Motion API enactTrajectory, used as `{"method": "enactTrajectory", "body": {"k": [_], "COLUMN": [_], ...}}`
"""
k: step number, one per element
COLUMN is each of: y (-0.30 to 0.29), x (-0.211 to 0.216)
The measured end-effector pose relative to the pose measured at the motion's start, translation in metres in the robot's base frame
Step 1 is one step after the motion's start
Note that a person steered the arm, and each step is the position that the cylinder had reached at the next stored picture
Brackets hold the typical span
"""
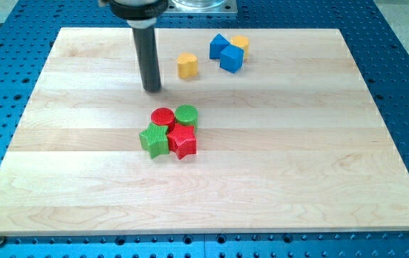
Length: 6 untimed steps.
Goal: Move the heart into the blue blocks
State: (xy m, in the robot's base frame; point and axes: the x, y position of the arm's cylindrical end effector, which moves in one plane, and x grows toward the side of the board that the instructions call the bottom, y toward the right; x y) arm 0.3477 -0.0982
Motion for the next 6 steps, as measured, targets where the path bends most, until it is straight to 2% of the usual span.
{"method": "enactTrajectory", "body": {"k": [2,3,4,5,6], "y": [0.105,0.053,0.024,0.090,0.100], "x": [-0.016,-0.008,-0.024,-0.024,-0.024]}}
